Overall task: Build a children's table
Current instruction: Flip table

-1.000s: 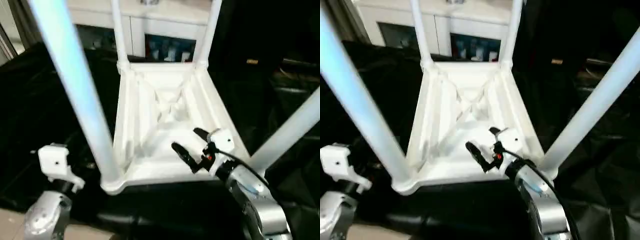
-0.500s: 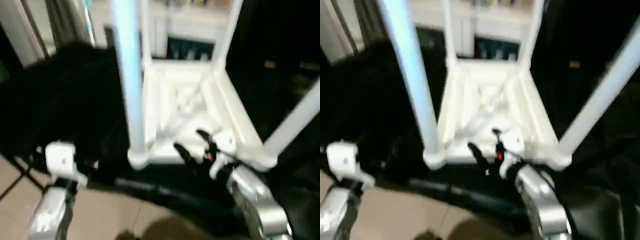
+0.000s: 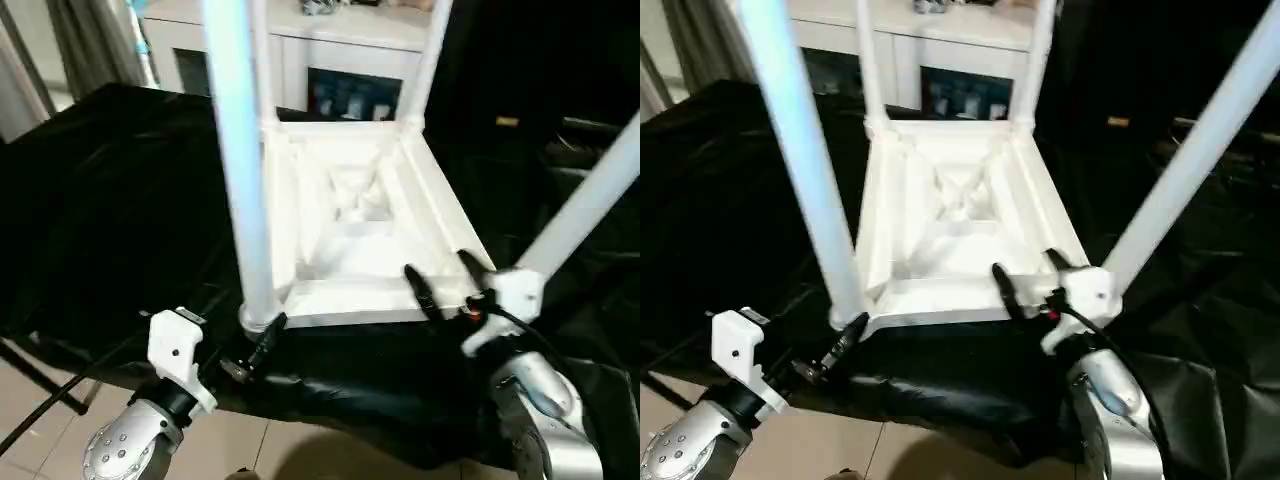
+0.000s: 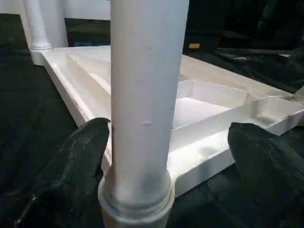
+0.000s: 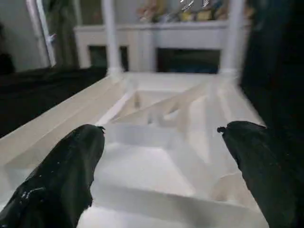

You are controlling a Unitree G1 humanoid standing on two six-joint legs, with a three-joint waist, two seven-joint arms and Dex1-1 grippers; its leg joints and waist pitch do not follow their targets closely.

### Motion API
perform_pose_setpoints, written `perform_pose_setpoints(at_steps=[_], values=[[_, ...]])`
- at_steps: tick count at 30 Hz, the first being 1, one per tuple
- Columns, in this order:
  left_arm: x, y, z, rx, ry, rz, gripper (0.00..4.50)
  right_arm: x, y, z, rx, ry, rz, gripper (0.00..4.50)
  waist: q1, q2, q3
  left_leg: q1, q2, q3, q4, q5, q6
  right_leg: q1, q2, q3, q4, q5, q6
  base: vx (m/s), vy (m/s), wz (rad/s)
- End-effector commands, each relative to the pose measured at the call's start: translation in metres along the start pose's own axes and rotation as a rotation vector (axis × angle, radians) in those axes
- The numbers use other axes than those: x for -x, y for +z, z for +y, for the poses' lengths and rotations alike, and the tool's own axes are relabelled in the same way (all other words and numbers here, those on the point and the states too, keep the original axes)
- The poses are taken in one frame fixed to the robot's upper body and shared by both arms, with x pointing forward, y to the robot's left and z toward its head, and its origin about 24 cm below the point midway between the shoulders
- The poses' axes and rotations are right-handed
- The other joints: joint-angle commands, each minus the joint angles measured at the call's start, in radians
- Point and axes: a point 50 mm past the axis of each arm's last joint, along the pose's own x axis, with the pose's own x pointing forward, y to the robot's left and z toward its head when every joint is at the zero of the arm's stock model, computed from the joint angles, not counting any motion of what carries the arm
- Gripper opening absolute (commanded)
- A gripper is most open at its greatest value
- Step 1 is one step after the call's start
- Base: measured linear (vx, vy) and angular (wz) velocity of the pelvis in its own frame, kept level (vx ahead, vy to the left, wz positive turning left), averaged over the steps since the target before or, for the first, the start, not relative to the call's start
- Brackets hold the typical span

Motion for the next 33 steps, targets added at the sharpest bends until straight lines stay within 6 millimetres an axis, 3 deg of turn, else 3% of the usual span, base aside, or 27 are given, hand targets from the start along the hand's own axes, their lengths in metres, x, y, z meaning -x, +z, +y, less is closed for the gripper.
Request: perform_pose_setpoints(at_steps=[1, 9, 16, 17, 20, 21, 25, 33], values=[[-0.002, 0.000, 0.008, -0.023, 0.046, 0.017, 4.49, 0.005, 0.000, -0.003, -0.007, -0.032, -0.025, 4.50, 0.000, 0.009, -0.043, 0.014, 0.038, -0.010, -0.084, -0.187, 0.001, 0.016, -0.063, 0.038, -0.084, 0.083, -0.105, 0.000, 0.000, 0.00], [-0.029, 0.020, 0.014, -0.038, 0.058, -0.068, 4.49, 0.004, -0.005, 0.002, -0.018, -0.005, -0.002, 4.50, -0.001, 0.009, -0.044, 0.018, 0.039, -0.008, -0.085, -0.200, -0.004, 0.014, -0.061, 0.040, -0.084, 0.050, -0.127, 0.000, 0.000, 0.00], [-0.047, 0.011, 0.011, -0.059, 0.095, 0.045, 4.49, 0.001, -0.007, 0.010, -0.060, 0.031, 0.018, 4.50, -0.003, 0.011, -0.049, 0.014, 0.034, -0.008, -0.077, -0.144, 0.012, 0.020, -0.059, 0.039, -0.079, 0.133, -0.125, 0.000, 0.000, 0.00], [-0.047, 0.010, 0.011, -0.057, 0.102, 0.049, 4.20, 0.001, -0.008, 0.011, -0.055, 0.039, 0.021, 4.50, -0.003, 0.011, -0.050, 0.014, 0.035, -0.008, -0.076, -0.143, 0.014, 0.020, -0.060, 0.039, -0.079, 0.134, -0.126, 0.000, 0.000, 0.00], [-0.045, 0.008, 0.015, -0.032, 0.175, 0.070, 4.10, 0.001, -0.008, 0.014, -0.053, 0.053, 0.031, 4.50, -0.002, 0.011, -0.050, 0.016, 0.035, -0.007, -0.076, -0.153, 0.014, 0.019, -0.059, 0.039, -0.080, 0.125, -0.136, 0.000, 0.000, 0.00], [-0.045, 0.009, 0.016, -0.025, 0.181, 0.070, 3.86, 0.001, -0.008, 0.014, -0.054, 0.052, 0.031, 4.50, -0.001, 0.011, -0.050, 0.016, 0.035, -0.006, -0.076, -0.157, 0.015, 0.019, -0.060, 0.040, -0.081, 0.115, -0.137, 0.000, 0.000, 0.00], [-0.037, 0.012, 0.026, 0.000, 0.306, 0.076, 3.65, 0.001, -0.010, 0.018, -0.055, 0.080, 0.061, 4.50, -0.001, 0.002, -0.046, 0.013, 0.037, -0.005, -0.079, -0.174, 0.018, 0.019, -0.060, 0.040, -0.085, 0.058, -0.142, 0.000, 0.000, 0.00], [-0.037, 0.015, 0.018, 0.069, 0.274, 0.067, 3.08, -0.002, -0.012, 0.025, -0.067, 0.115, 0.074, 4.50, 0.001, 0.005, -0.045, 0.013, 0.037, -0.006, -0.080, -0.178, 0.021, 0.013, -0.059, 0.042, -0.089, 0.027, -0.133, 0.000, 0.000, 0.00]])
